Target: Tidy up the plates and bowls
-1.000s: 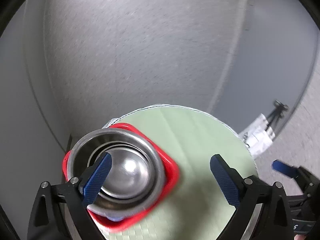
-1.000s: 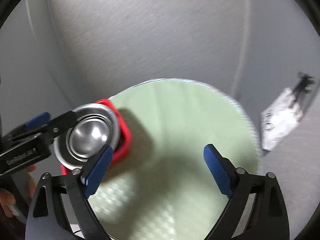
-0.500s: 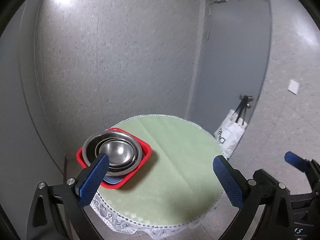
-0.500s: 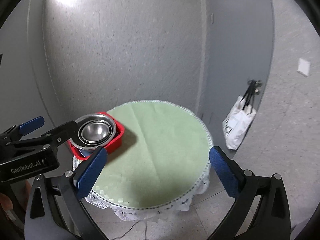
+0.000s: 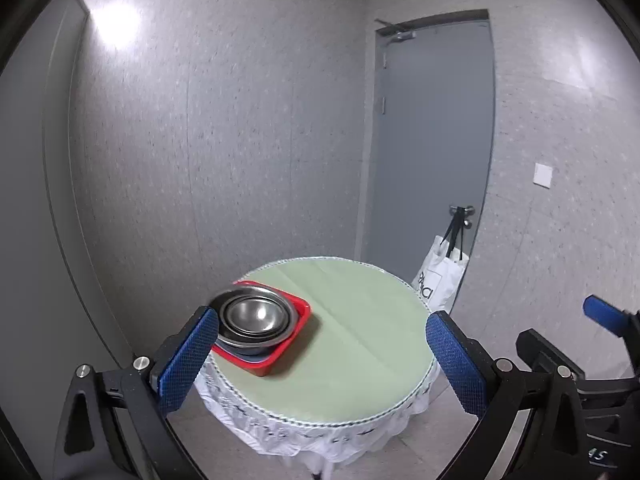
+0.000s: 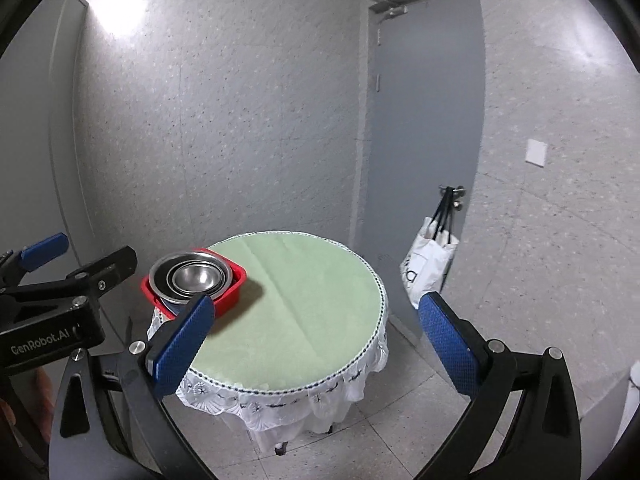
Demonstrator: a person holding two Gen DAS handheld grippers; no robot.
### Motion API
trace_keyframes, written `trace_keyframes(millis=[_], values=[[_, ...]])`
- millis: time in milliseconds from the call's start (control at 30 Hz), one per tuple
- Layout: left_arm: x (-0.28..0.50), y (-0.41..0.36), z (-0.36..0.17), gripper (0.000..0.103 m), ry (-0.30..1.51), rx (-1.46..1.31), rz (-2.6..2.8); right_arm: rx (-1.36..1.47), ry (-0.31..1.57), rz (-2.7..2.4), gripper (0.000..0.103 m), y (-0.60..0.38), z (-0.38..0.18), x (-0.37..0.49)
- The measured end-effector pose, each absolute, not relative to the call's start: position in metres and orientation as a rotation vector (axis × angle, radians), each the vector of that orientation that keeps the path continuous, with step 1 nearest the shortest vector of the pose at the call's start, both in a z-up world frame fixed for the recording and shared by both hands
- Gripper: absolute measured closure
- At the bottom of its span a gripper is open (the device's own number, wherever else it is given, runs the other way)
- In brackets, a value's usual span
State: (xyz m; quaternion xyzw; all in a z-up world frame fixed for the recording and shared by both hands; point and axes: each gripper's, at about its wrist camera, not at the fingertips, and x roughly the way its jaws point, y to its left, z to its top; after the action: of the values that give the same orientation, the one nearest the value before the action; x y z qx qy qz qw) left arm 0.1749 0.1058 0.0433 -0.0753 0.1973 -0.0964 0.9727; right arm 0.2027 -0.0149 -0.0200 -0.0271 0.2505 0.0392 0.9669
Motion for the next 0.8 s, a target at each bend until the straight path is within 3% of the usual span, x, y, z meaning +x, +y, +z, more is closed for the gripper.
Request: trace_keyframes(millis=[433, 800], values=[[0.068, 0.159, 0.027, 0.001, 0.337, -0.115, -0.21, -0.018, 0.444, 0.042, 0.0, 0.008, 0.0, 0.128], [0.045, 0.165, 0.02, 0.001, 0.317, -0.121, -0.212, -0.024, 0.429, 0.045, 0.0, -0.001, 0.006, 0.117]])
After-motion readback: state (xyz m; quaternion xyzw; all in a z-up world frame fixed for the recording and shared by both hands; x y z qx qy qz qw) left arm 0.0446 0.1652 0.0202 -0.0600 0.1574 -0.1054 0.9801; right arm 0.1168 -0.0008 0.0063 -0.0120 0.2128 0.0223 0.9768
